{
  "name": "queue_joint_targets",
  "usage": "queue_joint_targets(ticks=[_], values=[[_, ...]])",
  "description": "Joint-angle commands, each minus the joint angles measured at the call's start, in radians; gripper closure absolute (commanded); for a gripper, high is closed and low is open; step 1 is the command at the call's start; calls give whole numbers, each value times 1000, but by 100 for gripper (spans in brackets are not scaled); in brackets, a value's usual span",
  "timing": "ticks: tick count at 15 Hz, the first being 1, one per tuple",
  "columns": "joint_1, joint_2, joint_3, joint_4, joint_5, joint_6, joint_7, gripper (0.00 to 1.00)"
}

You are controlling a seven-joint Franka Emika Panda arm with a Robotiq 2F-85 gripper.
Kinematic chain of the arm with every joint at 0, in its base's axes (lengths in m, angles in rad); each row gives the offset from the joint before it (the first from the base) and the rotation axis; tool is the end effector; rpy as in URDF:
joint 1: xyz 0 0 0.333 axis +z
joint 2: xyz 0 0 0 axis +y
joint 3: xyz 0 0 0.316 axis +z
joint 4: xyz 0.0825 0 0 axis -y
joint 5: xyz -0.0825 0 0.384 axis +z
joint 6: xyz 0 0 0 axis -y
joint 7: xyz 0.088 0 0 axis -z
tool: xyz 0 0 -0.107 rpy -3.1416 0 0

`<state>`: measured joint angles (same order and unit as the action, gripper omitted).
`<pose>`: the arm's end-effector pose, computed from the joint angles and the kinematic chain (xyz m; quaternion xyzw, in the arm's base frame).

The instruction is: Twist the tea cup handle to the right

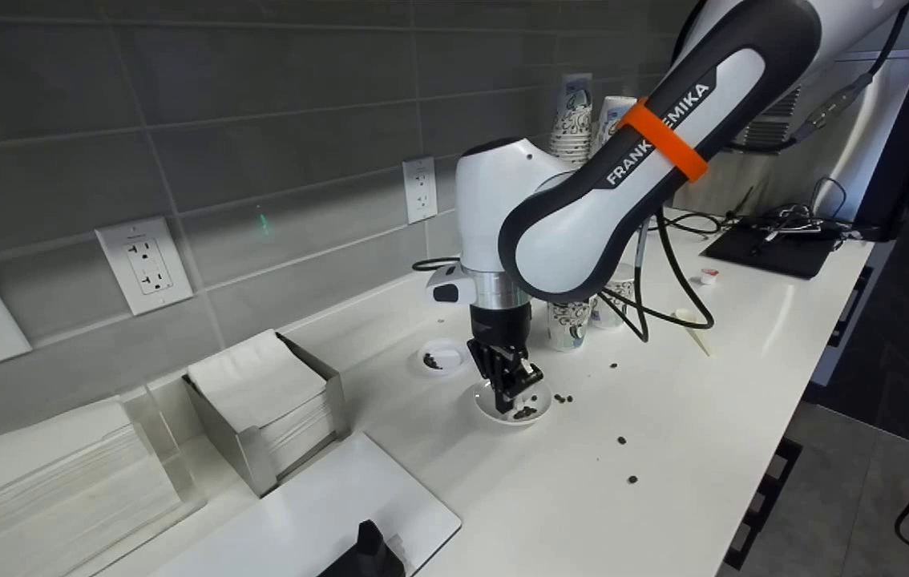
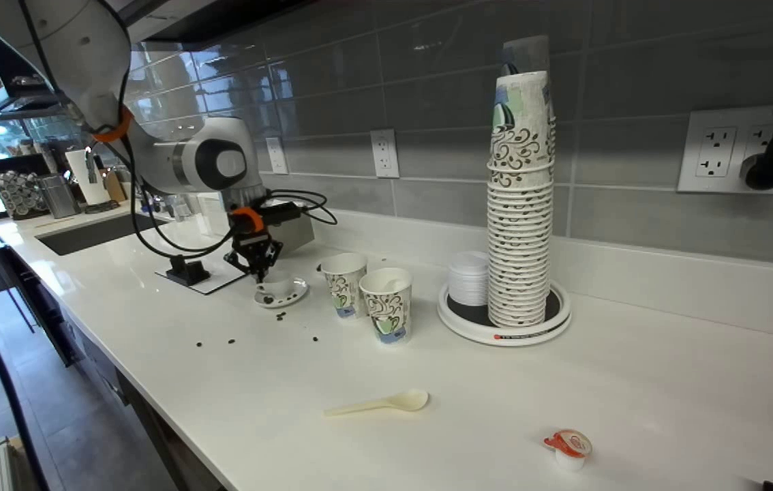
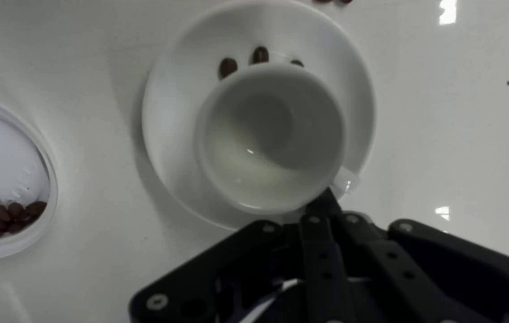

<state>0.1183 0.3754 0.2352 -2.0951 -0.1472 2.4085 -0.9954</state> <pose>0.5432 0.1981 0.2408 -0.7492 -0.6619 0.0242 0.0029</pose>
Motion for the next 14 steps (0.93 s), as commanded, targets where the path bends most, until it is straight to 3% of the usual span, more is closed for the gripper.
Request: queue_joint_targets(ticks=[1, 14], values=[[-6, -26, 7, -31, 15, -16, -3, 100], [-26, -97, 1, -118, 91, -1, 25, 100]])
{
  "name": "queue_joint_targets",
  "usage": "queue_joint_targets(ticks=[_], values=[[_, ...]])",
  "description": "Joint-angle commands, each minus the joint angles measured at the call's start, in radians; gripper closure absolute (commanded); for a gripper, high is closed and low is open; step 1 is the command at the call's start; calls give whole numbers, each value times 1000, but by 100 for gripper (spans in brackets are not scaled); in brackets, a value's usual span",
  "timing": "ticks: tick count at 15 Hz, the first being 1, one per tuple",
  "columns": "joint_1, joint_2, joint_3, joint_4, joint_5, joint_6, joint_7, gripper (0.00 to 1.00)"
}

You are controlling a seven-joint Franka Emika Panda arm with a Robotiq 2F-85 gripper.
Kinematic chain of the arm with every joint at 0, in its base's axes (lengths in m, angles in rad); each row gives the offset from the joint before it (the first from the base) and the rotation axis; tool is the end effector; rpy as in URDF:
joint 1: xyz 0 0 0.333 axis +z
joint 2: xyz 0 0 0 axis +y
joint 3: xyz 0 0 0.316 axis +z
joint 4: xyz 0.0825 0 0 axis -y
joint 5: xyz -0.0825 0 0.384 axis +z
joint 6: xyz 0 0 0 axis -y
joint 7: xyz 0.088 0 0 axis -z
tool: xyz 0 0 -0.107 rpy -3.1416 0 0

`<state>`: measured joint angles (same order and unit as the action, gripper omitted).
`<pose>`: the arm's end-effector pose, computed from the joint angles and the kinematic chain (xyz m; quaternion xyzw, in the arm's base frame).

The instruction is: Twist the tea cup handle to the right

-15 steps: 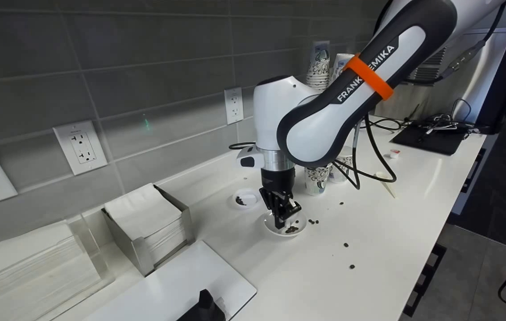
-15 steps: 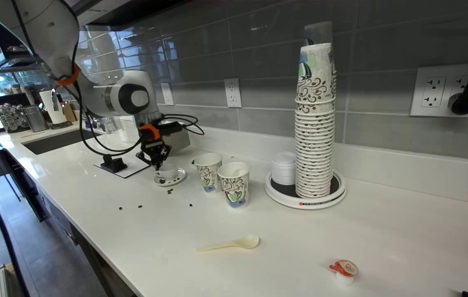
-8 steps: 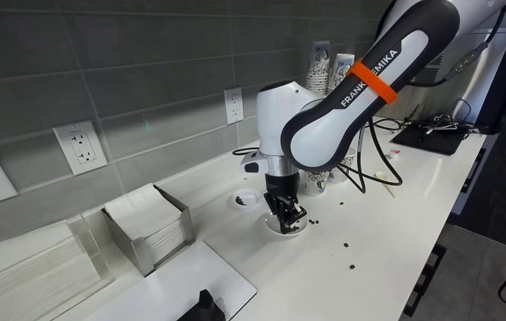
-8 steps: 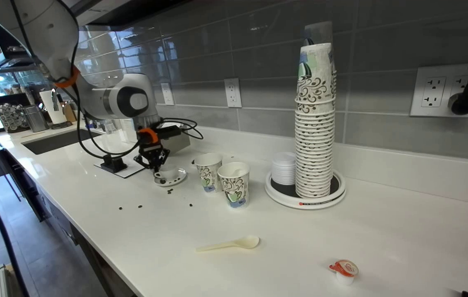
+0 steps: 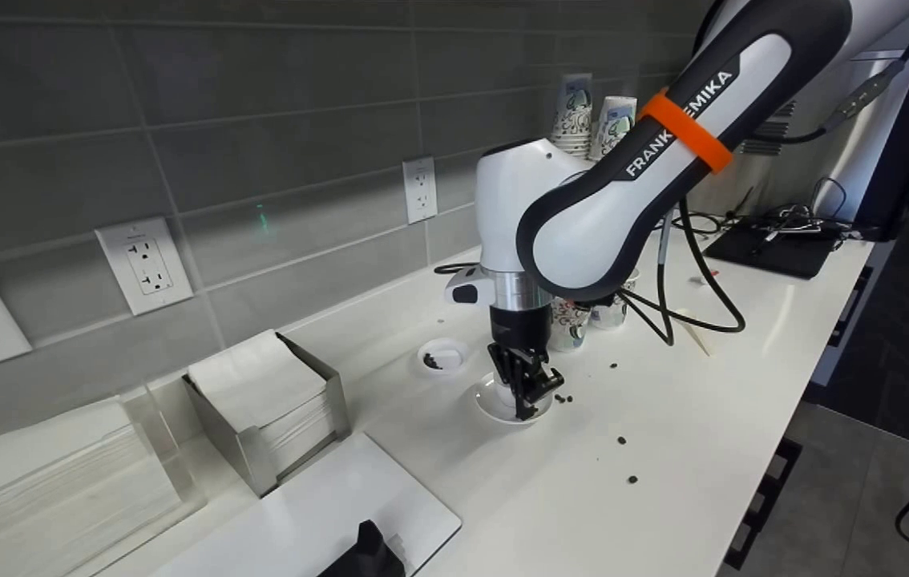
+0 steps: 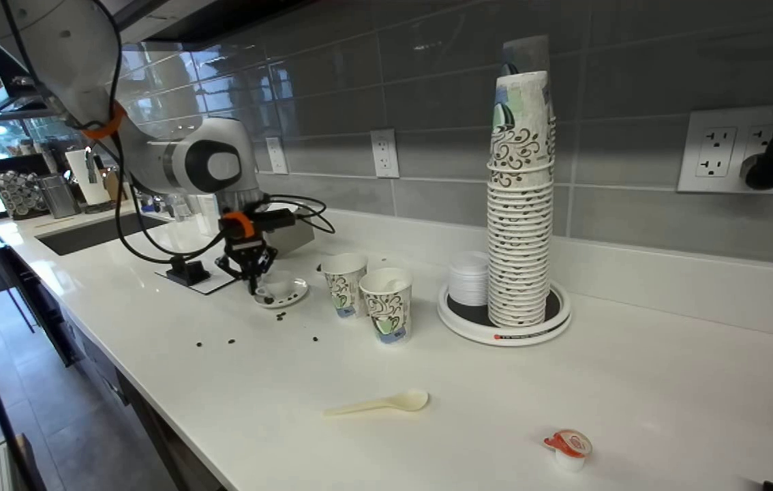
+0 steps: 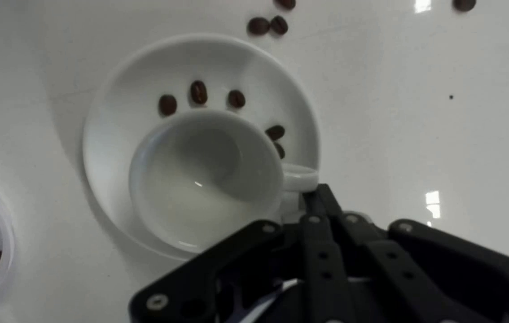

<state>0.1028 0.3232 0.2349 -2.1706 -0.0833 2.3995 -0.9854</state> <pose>0.5232 0.1835 0.2400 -0.7711 -0.6353 0.0362 0.0231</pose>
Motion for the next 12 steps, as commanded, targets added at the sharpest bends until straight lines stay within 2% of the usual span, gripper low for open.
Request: queue_joint_targets(ticks=[1, 12], values=[[-12, -49, 0, -47, 29, 7, 18, 100], [-26, -52, -32, -64, 11, 41, 77, 100]])
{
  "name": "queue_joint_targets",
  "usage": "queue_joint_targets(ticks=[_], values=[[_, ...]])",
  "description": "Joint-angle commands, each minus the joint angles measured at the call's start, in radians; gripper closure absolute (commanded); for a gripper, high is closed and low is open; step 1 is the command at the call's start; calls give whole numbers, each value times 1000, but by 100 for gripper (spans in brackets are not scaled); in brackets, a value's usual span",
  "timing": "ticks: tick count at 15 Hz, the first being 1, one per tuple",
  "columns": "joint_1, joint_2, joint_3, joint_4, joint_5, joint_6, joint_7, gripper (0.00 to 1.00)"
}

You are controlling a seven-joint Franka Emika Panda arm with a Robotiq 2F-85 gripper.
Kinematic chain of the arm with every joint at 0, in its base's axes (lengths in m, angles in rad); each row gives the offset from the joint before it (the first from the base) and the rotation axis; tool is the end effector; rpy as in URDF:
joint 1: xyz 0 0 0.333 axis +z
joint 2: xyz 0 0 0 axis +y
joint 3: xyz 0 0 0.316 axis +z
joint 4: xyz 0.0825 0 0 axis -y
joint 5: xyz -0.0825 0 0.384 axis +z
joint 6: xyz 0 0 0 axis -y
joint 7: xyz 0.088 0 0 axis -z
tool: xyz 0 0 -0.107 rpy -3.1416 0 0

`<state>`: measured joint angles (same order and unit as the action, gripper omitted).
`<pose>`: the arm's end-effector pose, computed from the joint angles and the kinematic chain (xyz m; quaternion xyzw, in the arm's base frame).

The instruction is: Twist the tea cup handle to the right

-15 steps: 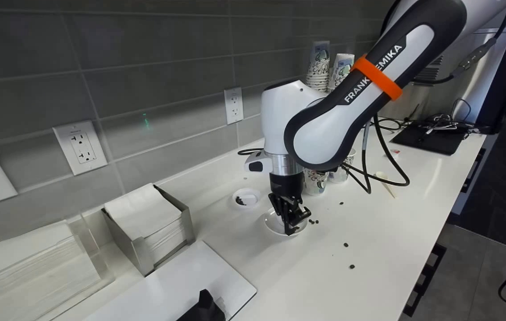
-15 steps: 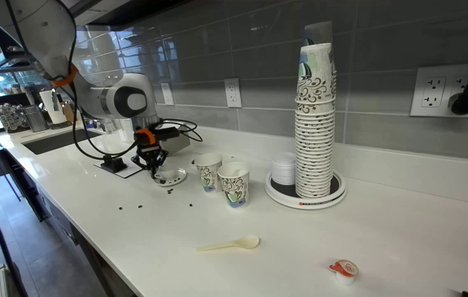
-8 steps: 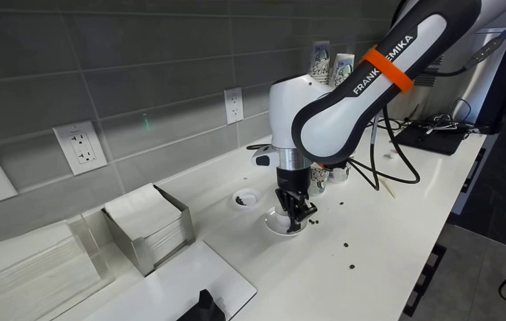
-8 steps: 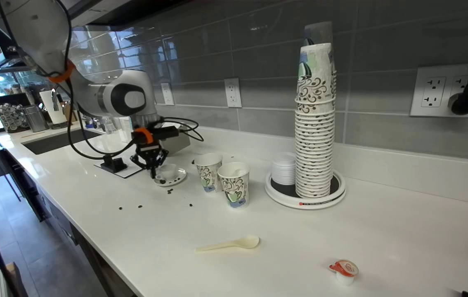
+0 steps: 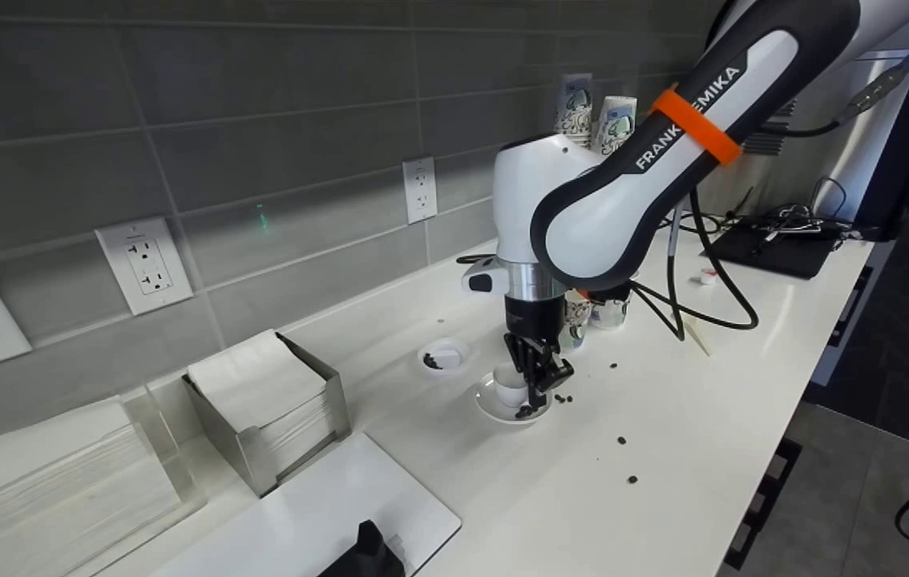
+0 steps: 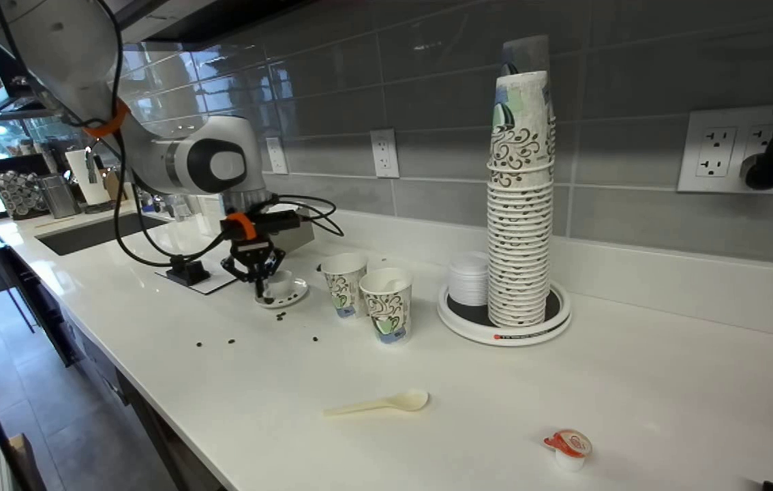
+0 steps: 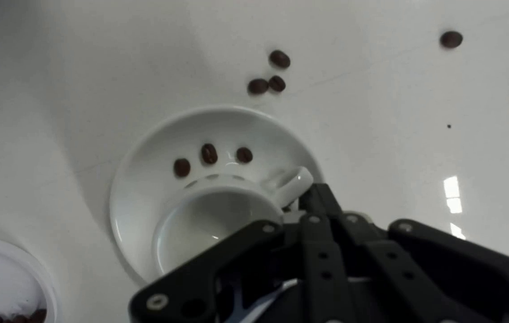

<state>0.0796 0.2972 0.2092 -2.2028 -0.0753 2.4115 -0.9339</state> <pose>0.5234 0.1558 0.2419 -0.8031 -0.5945 0.0360 0.0190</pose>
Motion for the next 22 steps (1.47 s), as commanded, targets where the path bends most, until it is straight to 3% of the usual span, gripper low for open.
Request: queue_joint_targets(ticks=[1, 22], values=[[-2, -26, -10, -32, 1, 32, 31, 100], [0, -27, -72, -52, -107, 136, 172, 100]])
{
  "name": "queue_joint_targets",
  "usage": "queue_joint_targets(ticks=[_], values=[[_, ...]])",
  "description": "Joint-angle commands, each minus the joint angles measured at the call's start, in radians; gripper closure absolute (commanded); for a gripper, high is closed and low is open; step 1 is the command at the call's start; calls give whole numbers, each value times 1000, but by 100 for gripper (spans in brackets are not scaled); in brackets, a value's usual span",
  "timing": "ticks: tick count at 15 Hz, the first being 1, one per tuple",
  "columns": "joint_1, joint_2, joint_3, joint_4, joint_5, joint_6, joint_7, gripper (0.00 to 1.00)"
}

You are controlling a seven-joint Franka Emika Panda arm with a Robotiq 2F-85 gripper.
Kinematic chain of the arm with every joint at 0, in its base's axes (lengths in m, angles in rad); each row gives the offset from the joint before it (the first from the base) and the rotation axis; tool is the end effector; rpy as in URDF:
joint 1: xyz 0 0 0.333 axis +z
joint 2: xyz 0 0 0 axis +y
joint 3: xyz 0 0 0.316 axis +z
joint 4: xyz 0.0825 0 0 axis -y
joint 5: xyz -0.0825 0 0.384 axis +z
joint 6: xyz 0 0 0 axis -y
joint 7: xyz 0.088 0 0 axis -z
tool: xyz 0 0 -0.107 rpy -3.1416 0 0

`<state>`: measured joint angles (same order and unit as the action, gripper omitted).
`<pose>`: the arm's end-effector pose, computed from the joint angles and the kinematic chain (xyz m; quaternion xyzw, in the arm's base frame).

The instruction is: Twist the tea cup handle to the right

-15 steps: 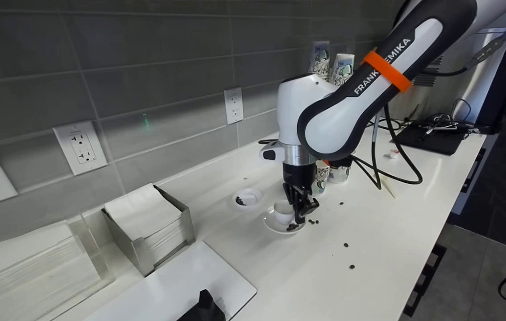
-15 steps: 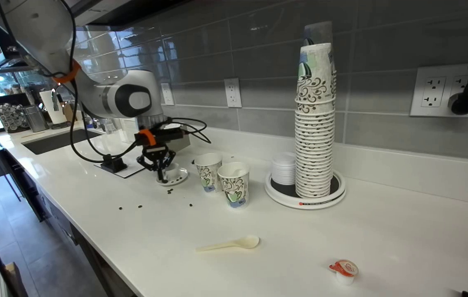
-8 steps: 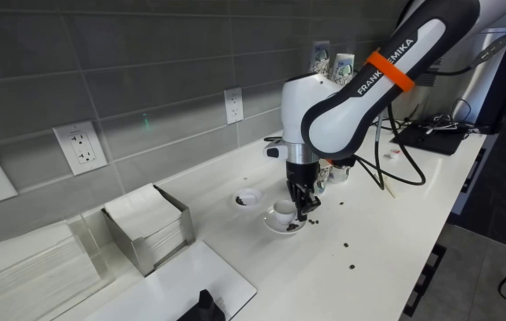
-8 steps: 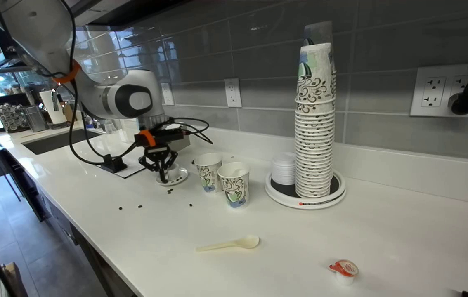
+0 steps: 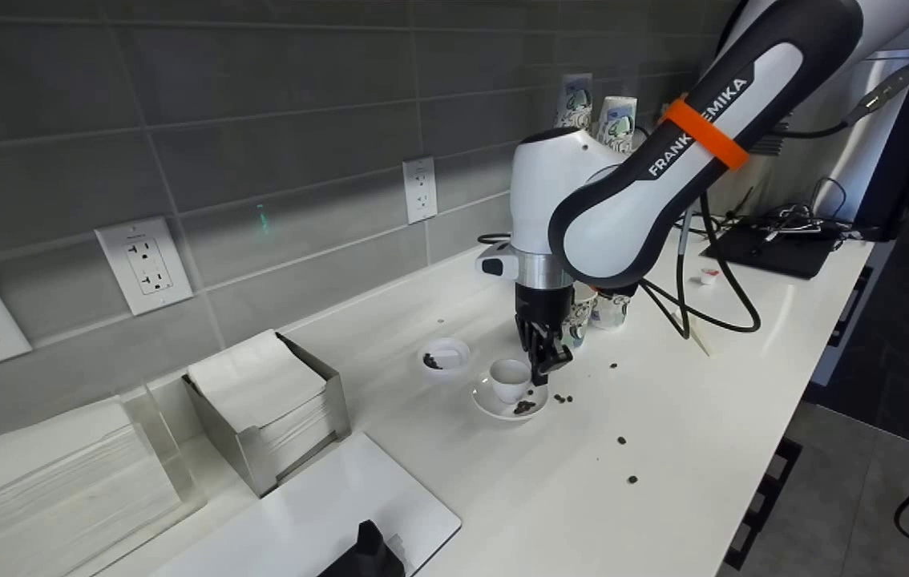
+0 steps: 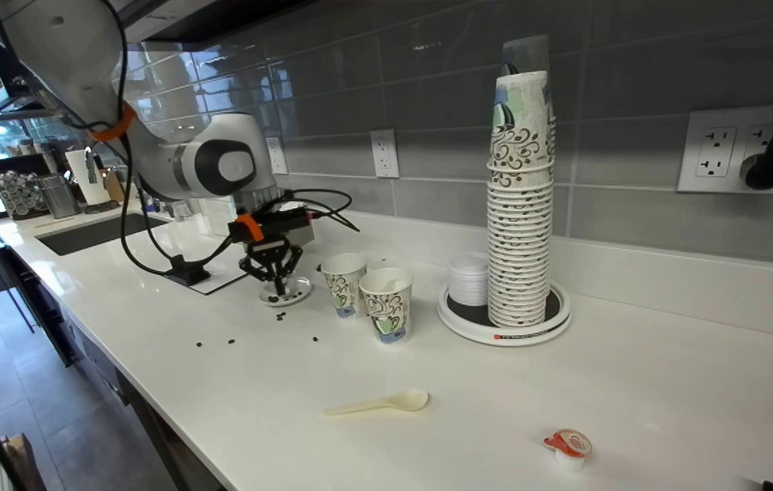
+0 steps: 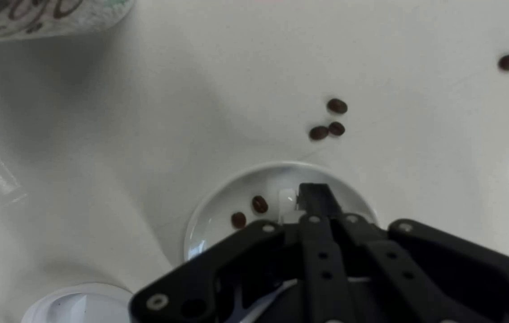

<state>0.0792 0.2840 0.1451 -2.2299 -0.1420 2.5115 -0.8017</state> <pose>0.5339 0.1234 0.2453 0.8431 0.5374 -0.0049 0.0211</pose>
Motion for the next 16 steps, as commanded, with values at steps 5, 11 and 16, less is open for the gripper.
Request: queue_joint_targets(ticks=[5, 11, 16], values=[[0, -17, -13, -33, -75, 67, 62, 100], [-34, -178, -17, -140, -38, 23, 54, 100], [-98, -391, -61, -251, 208, 28, -88, 68]])
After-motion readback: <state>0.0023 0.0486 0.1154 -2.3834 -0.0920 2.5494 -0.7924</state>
